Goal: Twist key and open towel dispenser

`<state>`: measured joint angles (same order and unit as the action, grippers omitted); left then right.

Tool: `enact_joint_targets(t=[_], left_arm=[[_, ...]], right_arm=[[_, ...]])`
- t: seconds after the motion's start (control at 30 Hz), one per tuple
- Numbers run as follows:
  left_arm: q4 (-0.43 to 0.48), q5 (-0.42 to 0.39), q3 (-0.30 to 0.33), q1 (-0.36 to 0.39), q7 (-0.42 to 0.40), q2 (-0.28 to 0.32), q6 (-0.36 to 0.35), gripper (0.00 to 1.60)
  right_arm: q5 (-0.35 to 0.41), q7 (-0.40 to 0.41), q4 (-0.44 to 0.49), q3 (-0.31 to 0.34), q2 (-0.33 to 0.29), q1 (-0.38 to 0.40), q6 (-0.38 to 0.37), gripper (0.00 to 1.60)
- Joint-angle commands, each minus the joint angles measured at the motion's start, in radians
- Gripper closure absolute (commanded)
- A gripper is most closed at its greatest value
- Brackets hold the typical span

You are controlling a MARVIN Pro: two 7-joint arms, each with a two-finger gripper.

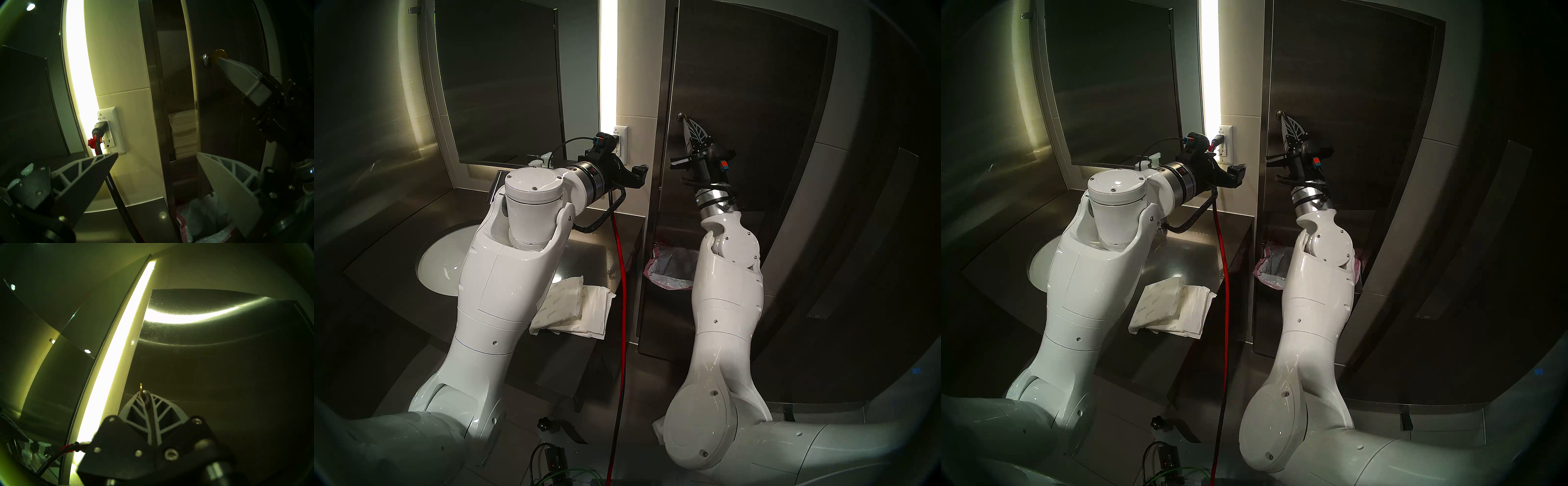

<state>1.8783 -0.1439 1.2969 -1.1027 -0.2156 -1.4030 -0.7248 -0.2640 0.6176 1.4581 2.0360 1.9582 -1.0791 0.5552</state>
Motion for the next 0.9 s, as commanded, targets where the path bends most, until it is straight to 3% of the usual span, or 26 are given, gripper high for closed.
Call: enact_joint_targets(t=[0.0, 0.27, 0.3, 0.33, 0.87], left_arm=[[0.009, 0.001, 0.004, 0.014, 0.001, -0.002, 0.003, 0.0], [0.009, 0.001, 0.005, 0.016, 0.001, -0.002, 0.004, 0.0], [0.009, 0.001, 0.005, 0.016, 0.001, -0.002, 0.004, 0.0], [0.01, 0.001, 0.005, 0.016, 0.001, -0.002, 0.004, 0.0], [0.01, 0.002, 0.006, 0.018, 0.001, -0.003, 0.004, 0.0]], right_arm=[[0.064, -0.014, 0.114, 0.101, -0.082, -0.025, 0.033, 1.6], [0.142, 0.013, 0.216, 0.162, -0.121, -0.064, 0.044, 1.6], [0.154, 0.019, 0.234, 0.165, -0.129, -0.071, 0.044, 0.38], [0.173, 0.036, 0.257, 0.169, -0.141, -0.087, 0.056, 0.0], [0.379, 0.176, 0.451, 0.126, -0.254, -0.258, -0.022, 0.0]])
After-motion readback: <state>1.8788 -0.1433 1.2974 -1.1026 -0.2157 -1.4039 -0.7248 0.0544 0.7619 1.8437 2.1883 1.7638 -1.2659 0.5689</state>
